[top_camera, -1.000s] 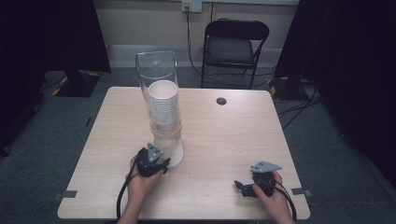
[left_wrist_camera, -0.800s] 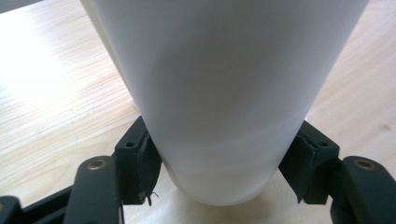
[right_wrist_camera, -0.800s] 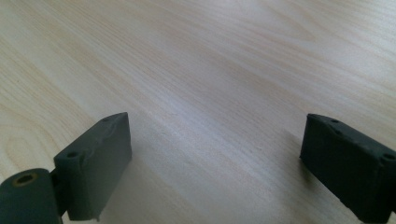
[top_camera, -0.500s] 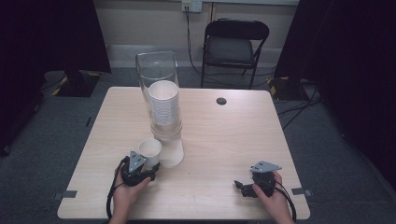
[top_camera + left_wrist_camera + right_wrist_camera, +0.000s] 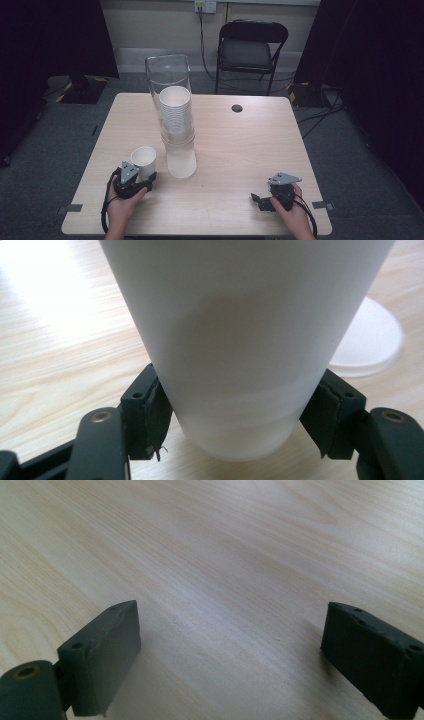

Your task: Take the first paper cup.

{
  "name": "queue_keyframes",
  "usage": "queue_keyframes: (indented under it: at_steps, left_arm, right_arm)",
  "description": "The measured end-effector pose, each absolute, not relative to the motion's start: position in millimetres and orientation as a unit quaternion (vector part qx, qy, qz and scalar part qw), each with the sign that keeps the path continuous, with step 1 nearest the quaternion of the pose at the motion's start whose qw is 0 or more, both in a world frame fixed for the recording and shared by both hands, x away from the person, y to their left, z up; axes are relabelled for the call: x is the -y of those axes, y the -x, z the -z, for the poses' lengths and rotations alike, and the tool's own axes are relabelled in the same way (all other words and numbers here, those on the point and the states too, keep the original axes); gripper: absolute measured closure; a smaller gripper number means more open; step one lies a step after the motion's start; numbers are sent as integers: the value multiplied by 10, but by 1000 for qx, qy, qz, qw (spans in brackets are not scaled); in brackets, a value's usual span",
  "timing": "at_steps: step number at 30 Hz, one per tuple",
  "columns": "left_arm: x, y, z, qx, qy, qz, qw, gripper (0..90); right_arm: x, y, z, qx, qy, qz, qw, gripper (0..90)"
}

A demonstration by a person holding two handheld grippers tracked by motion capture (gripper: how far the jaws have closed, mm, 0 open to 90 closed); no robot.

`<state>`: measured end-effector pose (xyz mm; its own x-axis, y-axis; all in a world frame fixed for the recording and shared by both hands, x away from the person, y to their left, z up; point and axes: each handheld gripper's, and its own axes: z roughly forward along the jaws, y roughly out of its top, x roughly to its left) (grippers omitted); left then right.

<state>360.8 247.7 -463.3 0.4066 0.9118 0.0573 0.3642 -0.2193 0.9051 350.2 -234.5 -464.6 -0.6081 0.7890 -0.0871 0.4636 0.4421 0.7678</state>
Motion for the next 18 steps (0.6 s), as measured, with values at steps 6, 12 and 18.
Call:
queue_keyframes:
  at_steps: [6,12,18]
  left_arm:
    - [-2558,-3693,4658,-470,-696,-318,439,346]
    - [-2595,-3777,4666,-490,-685,-315,437,344]
    - [-2596,-3854,4665,-505,-688,-314,417,342]
  right_arm:
    - [2345,-3502,4646,-819,-382,-364,223,81]
    - [2345,-3502,4646,-819,-382,-364,223,81]
    - [2345,-3503,4646,-819,-382,-364,224,81]
